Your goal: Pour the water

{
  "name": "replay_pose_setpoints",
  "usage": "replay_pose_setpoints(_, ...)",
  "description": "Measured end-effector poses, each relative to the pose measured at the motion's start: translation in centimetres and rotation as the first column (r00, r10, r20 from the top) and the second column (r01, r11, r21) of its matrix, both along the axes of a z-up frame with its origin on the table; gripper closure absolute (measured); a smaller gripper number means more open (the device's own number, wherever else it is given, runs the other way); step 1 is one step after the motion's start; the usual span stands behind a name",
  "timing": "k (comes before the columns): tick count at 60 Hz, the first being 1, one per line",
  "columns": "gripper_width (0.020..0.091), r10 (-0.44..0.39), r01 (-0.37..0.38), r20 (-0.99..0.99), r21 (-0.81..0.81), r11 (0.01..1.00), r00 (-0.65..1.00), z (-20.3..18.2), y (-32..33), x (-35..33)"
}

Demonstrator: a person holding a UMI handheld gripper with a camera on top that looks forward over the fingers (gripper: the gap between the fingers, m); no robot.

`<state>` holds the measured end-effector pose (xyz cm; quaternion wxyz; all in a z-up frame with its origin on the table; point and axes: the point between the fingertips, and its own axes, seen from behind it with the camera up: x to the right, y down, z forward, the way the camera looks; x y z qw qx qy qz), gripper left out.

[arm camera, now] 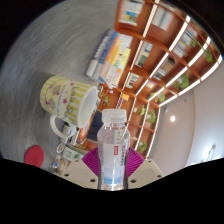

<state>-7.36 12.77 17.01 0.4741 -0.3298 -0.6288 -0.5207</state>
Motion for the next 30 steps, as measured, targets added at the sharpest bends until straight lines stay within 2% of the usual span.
replay_pose_setpoints(6,0.0782,-0.073,0.021,-0.368,-0.144,0.989,0.927,0.6,-0.9,2.1)
replay_pose_setpoints(11,0.0782,-0.157,-0.013,-0.639,-0.253,0.967,0.753,1.3,-1.3,3.9)
replay_pose_setpoints(15,0.0783,-0.240,-0.085,-0.805,-0.337,0.938,0.543,0.3,-1.4,4.5)
replay_pose_setpoints(19,0.0782,-0.344,-0.190,-0.886,-0.413,0.891,0.311,0.0,-1.3,6.3)
replay_pose_setpoints(24,0.0781,-0.463,-0.317,-0.884,-0.457,0.831,0.059,-1.9,-1.1,7.7)
replay_pose_setpoints(25,0.0779,-0.477,-0.330,-0.879,-0.453,0.828,0.009,-3.2,-1.2,5.8)
replay_pose_setpoints(27,0.0781,-0.507,-0.383,-0.859,-0.447,0.808,-0.068,-3.1,-0.9,8.4)
replay_pose_setpoints(30,0.0781,-0.546,-0.436,-0.820,-0.433,0.789,-0.173,-3.9,-1.0,8.7)
